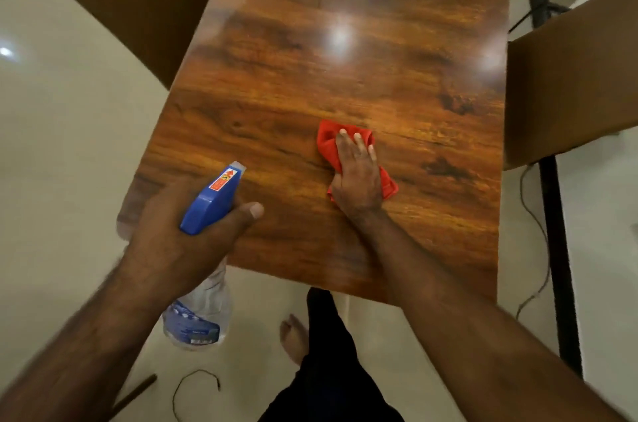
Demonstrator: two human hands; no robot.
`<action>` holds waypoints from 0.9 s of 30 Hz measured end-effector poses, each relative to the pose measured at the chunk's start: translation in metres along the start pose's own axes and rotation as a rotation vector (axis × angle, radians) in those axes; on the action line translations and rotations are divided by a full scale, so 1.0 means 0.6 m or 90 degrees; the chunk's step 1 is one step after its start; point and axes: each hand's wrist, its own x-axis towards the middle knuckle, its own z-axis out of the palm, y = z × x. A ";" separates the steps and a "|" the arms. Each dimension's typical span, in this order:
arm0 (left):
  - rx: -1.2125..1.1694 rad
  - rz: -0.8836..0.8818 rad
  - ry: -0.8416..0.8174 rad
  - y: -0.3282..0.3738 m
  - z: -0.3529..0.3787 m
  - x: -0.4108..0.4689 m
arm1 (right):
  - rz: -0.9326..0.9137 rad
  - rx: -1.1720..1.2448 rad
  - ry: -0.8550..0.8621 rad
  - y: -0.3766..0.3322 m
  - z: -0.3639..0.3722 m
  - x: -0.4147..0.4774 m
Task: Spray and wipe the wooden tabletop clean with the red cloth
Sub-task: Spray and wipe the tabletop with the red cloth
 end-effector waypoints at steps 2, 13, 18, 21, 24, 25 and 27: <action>-0.001 -0.036 0.005 -0.023 -0.025 -0.033 | -0.037 0.008 -0.010 -0.052 0.026 -0.007; -0.026 -0.174 0.097 -0.124 -0.089 -0.143 | -0.194 0.022 -0.154 -0.317 0.139 -0.004; -0.053 -0.196 0.128 -0.139 -0.081 -0.169 | -0.370 0.020 -0.250 -0.392 0.180 -0.014; -0.059 -0.202 0.131 -0.146 -0.073 -0.186 | -0.474 0.075 -0.357 -0.392 0.177 -0.015; -0.067 -0.202 0.118 -0.143 -0.059 -0.201 | -0.518 0.109 -0.437 -0.368 0.158 -0.025; -0.065 -0.198 0.113 -0.138 -0.053 -0.204 | -0.527 0.114 -0.450 -0.354 0.149 -0.030; -0.064 -0.194 0.109 -0.124 -0.037 -0.209 | -0.542 0.121 -0.475 -0.315 0.126 -0.047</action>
